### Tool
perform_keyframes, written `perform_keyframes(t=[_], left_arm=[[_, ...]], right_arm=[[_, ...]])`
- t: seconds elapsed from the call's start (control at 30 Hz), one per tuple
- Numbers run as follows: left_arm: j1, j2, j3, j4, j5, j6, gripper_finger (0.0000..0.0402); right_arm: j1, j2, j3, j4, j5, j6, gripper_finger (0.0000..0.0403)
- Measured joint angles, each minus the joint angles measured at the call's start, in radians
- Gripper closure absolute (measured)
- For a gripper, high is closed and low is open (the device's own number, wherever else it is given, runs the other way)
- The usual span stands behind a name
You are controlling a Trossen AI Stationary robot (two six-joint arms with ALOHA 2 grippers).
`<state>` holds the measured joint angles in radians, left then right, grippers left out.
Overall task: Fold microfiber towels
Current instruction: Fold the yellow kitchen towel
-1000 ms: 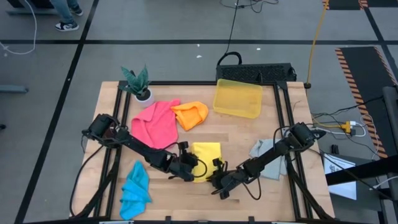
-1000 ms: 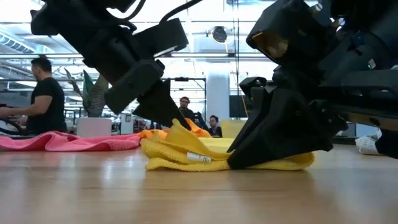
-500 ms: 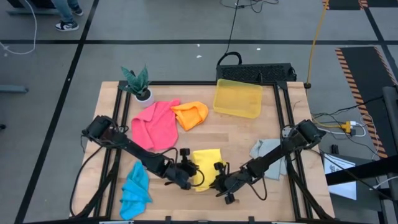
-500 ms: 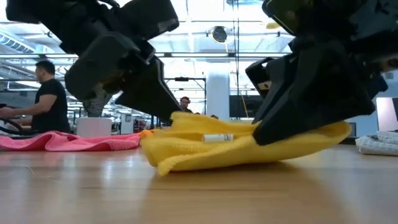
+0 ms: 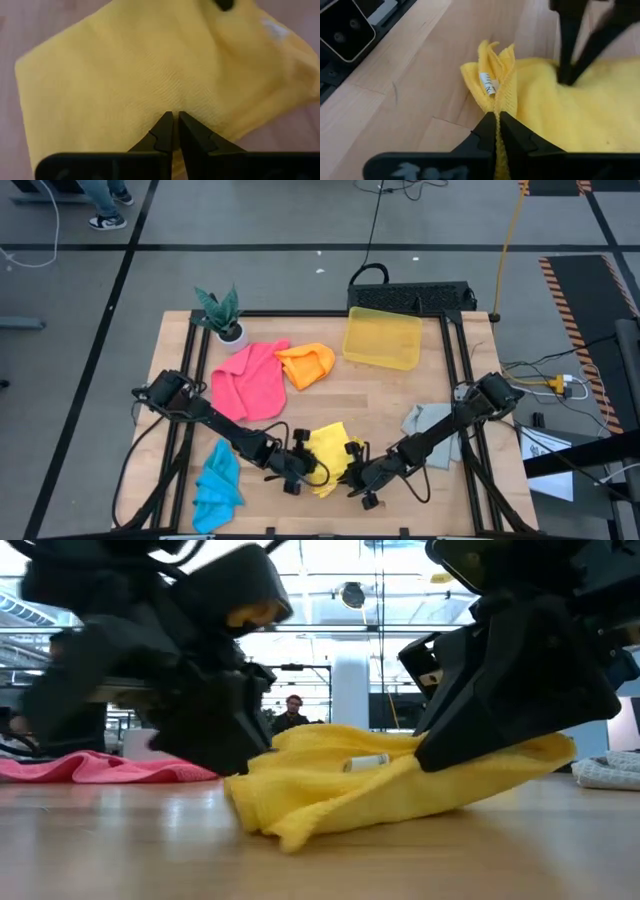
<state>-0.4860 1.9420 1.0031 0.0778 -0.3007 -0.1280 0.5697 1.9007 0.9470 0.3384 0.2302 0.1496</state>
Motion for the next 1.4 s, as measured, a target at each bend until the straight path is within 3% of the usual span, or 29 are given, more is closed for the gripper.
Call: perform_keyframes(t=[0.27, 0.63, 0.9, 1.13, 1.23, 1.4], left_arm=[[-0.049, -0.018, 0.0, -0.031, -0.18, 0.029, 0.0369], [-0.015, -0.02, 0.0, -0.04, -0.14, -0.015, 0.0369], [-0.06, -0.049, 0.0, -0.068, -0.193, 0.01, 0.0369], [-0.096, -0.121, 0.002, -0.278, -0.341, -0.139, 0.0369], [-0.11, -0.14, 0.0, -0.39, -0.445, -0.236, 0.0369], [-0.082, -0.139, -0.032, -0.404, -0.463, -0.298, 0.0369]], right_arm=[[0.022, -0.03, 0.0, -0.002, -0.039, 0.057, 0.0395], [0.031, -0.089, 0.001, 0.009, -0.155, 0.15, 0.0395], [-0.038, -0.093, 0.002, 0.037, -0.209, 0.165, 0.0395], [-0.131, -0.107, 0.002, 0.012, -0.212, 0.194, 0.0395], [-0.151, -0.11, 0.002, 0.01, -0.265, 0.199, 0.0395], [-0.136, -0.11, 0.002, 0.005, -0.338, 0.209, 0.0395]])
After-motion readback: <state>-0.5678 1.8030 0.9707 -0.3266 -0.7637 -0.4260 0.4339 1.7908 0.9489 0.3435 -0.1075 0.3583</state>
